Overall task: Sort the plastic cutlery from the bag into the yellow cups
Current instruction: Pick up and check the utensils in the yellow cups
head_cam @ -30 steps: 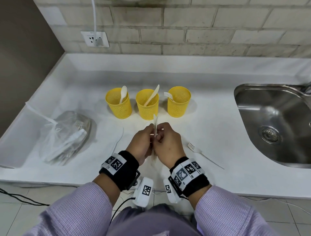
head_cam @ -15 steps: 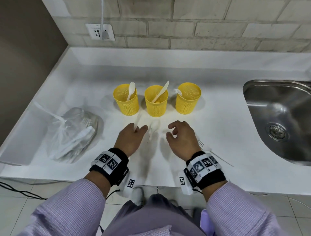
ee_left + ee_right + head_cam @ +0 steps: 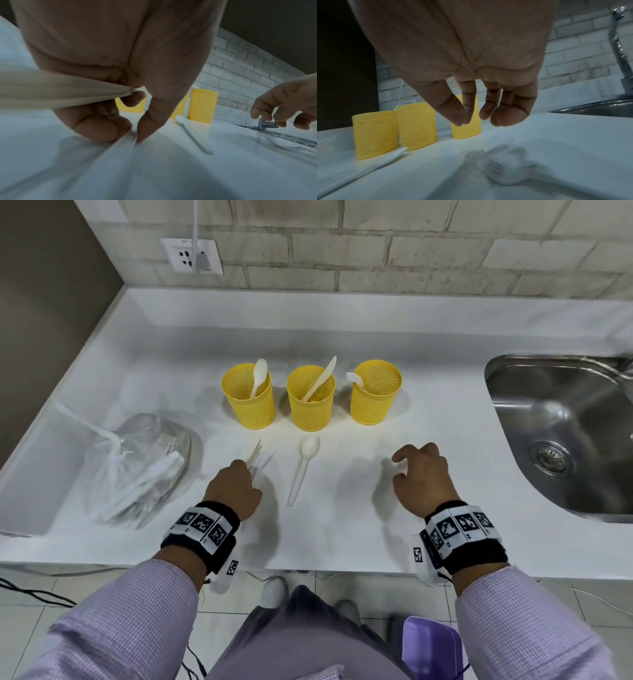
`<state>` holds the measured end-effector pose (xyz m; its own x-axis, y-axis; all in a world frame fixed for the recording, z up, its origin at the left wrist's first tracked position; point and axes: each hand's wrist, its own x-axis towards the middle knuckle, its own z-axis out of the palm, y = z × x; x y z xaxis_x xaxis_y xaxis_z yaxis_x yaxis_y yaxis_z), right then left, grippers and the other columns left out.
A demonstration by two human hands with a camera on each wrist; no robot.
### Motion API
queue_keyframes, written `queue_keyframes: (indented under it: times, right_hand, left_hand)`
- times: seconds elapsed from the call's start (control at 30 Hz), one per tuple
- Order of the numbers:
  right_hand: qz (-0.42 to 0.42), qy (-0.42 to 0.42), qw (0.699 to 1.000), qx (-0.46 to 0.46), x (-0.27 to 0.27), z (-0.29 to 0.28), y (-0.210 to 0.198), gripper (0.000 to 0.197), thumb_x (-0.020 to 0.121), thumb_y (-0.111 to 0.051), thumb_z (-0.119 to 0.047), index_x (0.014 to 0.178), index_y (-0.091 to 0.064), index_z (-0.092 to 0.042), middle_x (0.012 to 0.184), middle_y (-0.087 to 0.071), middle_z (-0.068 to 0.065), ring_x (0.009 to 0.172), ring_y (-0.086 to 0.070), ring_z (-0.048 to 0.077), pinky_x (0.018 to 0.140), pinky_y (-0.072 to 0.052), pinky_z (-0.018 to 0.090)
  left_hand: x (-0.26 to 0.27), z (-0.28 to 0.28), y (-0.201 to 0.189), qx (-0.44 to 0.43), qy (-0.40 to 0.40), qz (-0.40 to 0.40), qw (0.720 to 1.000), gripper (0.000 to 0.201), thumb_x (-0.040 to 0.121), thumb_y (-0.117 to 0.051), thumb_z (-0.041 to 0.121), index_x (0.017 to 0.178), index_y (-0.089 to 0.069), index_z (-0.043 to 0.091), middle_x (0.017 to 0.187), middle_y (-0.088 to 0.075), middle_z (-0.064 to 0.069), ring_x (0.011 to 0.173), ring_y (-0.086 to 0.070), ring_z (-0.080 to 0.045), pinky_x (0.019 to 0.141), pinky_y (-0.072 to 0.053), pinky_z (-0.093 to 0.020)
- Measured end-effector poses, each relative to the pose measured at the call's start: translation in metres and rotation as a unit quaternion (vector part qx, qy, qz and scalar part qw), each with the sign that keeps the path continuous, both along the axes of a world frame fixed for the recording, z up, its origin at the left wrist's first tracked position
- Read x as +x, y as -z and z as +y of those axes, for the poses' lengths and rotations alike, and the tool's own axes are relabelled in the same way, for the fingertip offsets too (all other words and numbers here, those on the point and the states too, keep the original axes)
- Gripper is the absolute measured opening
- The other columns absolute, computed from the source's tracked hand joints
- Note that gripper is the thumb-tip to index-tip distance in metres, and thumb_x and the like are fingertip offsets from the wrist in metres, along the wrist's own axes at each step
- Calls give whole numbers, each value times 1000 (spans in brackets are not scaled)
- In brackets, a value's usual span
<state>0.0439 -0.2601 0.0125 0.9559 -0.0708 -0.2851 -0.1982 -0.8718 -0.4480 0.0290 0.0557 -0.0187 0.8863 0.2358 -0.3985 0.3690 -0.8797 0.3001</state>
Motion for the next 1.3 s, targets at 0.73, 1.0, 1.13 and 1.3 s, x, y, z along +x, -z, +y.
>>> queue_keyframes:
  times: [0.73,1.0,1.13,1.3]
  right_hand:
    - [91,-2,987,-130,-30,-64,23,34,96,-56,-21,129,-53,-14,128,-48,11,121,-48,33,95,-50,45]
    - [77,-58,986,-136,-36,-62,28,22,100,-50,-23,117,-56,-10,121,-56,11,111,-58,31,92,-50,39]
    - [78,-76,989,-95,-32,-57,23,19,101,-53,-22,114,-60,-10,117,-64,10,109,-61,30,79,-43,30]
    - [24,-46,998,22,-28,-48,16,3,97,-61,-20,98,-58,-19,95,-69,4,89,-65,28,78,-54,34]
  left_hand:
    - [-1,-68,-21,-148,-54,-132,979,44,90,-68,25,118,-41,6,105,-66,-14,94,-64,-38,78,-51,-39]
    - [3,-80,-5,2,25,-61,998,41,95,-65,31,121,-44,7,118,-63,-17,107,-62,-39,78,-45,-39]
    - [-1,-82,-2,-17,-3,-36,999,34,96,-63,29,117,-49,6,117,-63,-17,107,-63,-39,83,-49,-39]
    - [-7,-82,-9,-89,2,-44,995,14,98,-56,24,99,-54,11,110,-66,-12,100,-63,-33,88,-53,-41]
